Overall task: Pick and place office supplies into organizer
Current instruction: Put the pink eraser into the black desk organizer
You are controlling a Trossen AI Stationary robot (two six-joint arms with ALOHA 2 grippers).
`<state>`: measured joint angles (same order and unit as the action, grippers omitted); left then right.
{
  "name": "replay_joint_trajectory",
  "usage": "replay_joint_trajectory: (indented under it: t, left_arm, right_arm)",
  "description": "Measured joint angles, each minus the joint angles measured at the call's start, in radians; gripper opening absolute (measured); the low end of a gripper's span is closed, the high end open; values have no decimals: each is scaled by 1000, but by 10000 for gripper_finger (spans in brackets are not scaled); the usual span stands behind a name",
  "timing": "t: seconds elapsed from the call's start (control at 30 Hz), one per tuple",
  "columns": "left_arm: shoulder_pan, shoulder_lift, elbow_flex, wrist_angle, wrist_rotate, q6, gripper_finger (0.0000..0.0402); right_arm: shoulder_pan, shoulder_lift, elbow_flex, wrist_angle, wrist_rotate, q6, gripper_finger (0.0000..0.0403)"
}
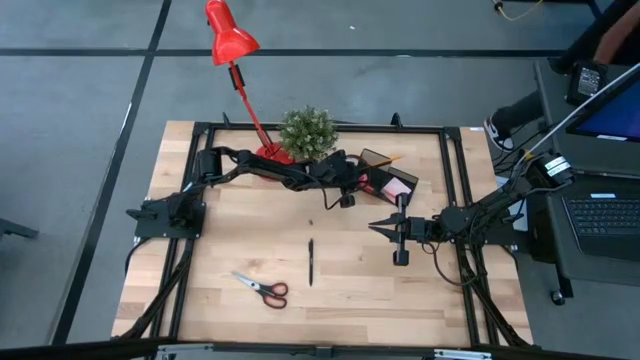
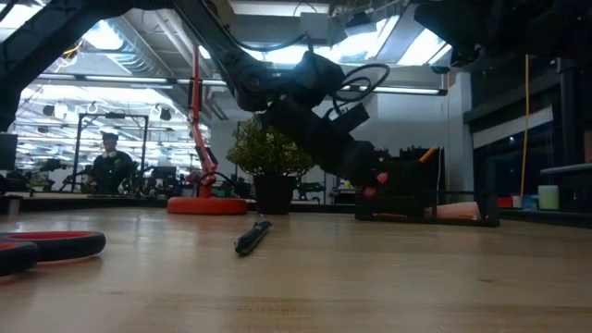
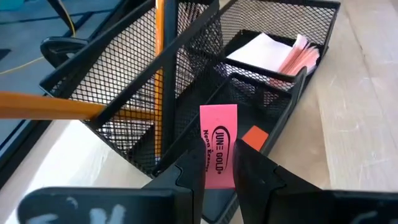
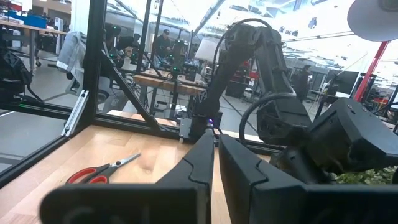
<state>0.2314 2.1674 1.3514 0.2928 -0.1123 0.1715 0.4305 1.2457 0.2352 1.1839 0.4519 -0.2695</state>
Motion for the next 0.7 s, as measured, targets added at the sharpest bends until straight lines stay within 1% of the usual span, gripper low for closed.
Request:
replay_joint_trajectory:
  t: [0.27, 0.4, 0.6, 0.7]
  left_arm:
    - [-2, 0, 0, -2, 0, 10, 65]
    - [-7, 0, 0, -4, 0, 41, 67]
    - [-8, 0, 0, 27, 3, 27, 98]
    - [-8, -1, 0, 25, 3, 25, 114]
  right_arm:
    - [0, 0, 0, 0, 0, 0, 30]
    - [0, 0, 0, 0, 0, 4, 30]
    - [0, 0, 0, 0, 0, 11, 30]
    - [0, 0, 0, 0, 0, 53, 30]
